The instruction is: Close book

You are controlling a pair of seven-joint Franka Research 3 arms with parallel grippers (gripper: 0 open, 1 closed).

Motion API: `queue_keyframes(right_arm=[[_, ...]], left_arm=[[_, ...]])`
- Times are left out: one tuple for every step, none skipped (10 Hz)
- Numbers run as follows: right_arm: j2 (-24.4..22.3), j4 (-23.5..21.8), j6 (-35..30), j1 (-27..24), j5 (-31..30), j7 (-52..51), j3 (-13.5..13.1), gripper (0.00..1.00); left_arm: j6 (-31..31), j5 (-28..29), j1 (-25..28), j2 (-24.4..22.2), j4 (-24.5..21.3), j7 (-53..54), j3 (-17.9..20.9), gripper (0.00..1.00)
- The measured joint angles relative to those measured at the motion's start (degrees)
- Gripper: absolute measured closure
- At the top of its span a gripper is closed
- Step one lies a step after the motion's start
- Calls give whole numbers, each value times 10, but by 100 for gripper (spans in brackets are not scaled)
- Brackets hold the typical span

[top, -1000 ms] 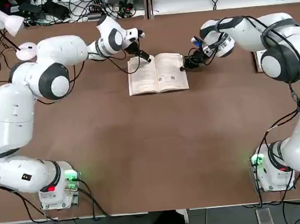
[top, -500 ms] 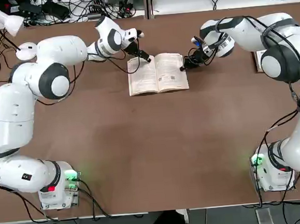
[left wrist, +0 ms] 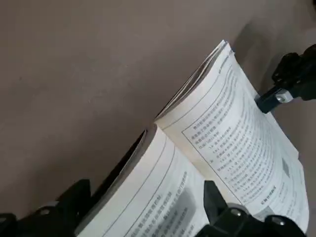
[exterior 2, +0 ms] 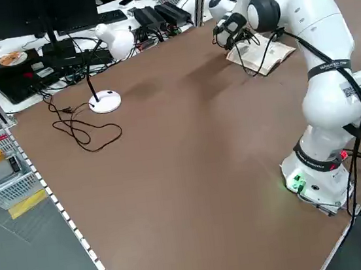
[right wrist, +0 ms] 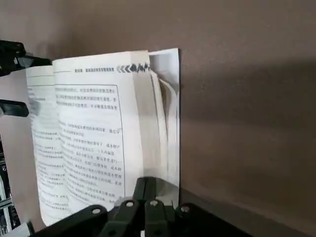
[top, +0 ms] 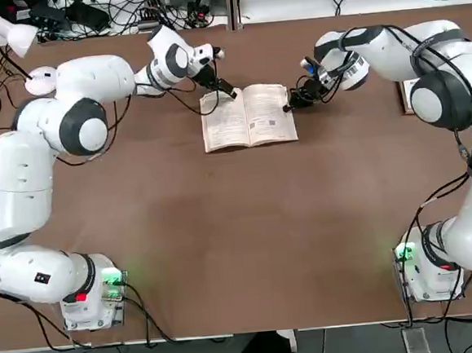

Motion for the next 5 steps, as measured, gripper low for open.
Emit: queue_keyframes(right_arm=[[0, 0, 0, 0, 0, 0, 0, 99], [0, 0, 0, 0, 0, 0, 0, 99], [0, 0, 0, 0, 0, 0, 0, 99], [0, 0, 0, 0, 0, 0, 0, 99], [0, 0, 0, 0, 0, 0, 0, 99]], left_arm=[[-6, -6, 1, 0, 0, 0, 0, 0], [-14, -15, 2, 0, 1, 0, 0, 0], [-24, -27, 3, 0, 2, 0, 0, 0], [-34, -37, 5, 0, 3, 0, 0, 0], [-45, -43, 7, 0, 4, 0, 0, 0]])
